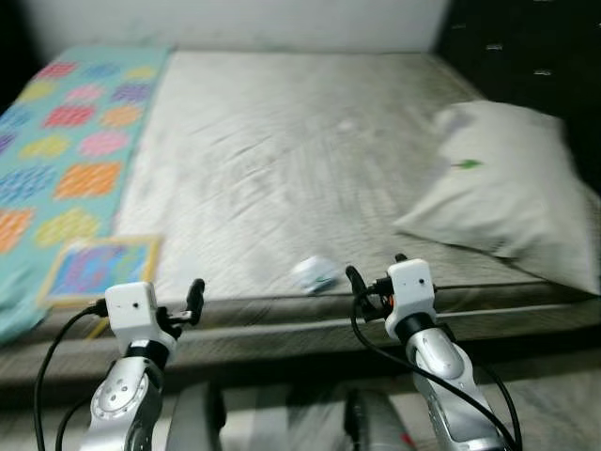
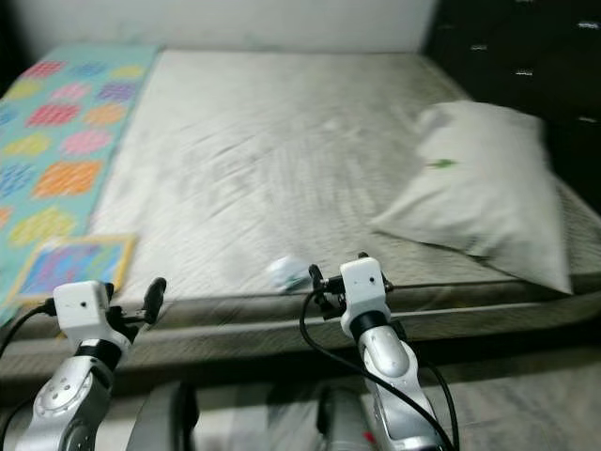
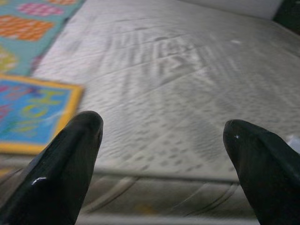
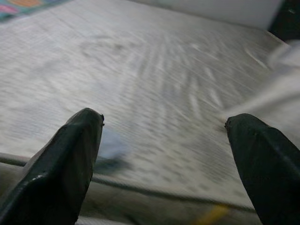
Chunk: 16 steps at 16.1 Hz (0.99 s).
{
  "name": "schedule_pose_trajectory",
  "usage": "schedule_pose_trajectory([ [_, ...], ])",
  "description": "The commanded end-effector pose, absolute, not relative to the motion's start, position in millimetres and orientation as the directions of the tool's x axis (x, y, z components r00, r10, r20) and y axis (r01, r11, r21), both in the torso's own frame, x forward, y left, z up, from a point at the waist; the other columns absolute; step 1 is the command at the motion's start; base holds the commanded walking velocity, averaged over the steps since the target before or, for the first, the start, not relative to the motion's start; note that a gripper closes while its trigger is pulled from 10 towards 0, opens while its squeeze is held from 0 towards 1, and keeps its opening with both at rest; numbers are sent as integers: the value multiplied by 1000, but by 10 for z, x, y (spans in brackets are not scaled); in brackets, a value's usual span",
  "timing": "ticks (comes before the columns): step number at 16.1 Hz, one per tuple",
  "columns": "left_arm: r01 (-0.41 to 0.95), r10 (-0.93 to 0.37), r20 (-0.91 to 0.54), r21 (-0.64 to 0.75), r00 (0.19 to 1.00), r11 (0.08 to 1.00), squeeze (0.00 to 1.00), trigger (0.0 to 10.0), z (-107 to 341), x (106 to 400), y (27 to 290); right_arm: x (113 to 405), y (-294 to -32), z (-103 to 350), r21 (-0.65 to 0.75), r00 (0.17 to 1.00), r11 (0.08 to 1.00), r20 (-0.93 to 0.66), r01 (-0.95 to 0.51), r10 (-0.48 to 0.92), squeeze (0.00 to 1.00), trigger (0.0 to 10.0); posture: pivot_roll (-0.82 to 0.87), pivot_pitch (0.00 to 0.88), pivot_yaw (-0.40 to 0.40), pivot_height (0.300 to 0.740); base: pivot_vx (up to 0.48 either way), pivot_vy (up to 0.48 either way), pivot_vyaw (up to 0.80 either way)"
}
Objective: Clean up the room
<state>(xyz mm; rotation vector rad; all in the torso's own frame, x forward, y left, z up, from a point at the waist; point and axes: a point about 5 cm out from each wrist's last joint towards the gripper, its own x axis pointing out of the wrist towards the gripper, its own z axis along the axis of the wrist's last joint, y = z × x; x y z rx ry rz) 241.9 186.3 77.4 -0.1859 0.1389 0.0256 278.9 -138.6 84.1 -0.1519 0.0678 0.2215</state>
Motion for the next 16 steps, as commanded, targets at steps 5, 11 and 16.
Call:
schedule_pose_trajectory([
  [5, -16, -10, -137, -186, 990, 982, 0, 10000, 780, 2458, 1796, 2811, -1433, 823, -141, 976, 968, -96, -209, 196, 0, 10000, -136, 43, -33, 564, 176, 0, 0],
  [11, -27, -1, -151, -178, 989, 984, 0, 10000, 767, 2466, 1813, 2824, -1436, 814, -119, 977, 972, -96, -200, 190, 0, 10000, -134, 42, -30, 564, 0, 0, 0],
  [16, -27, 0, -154, -172, 988, 985, 0, 10000, 765, 2459, 1815, 2814, -1414, 806, -117, 973, 969, -101, -218, 207, 0, 10000, -131, 49, -29, 524, 0, 0, 0],
])
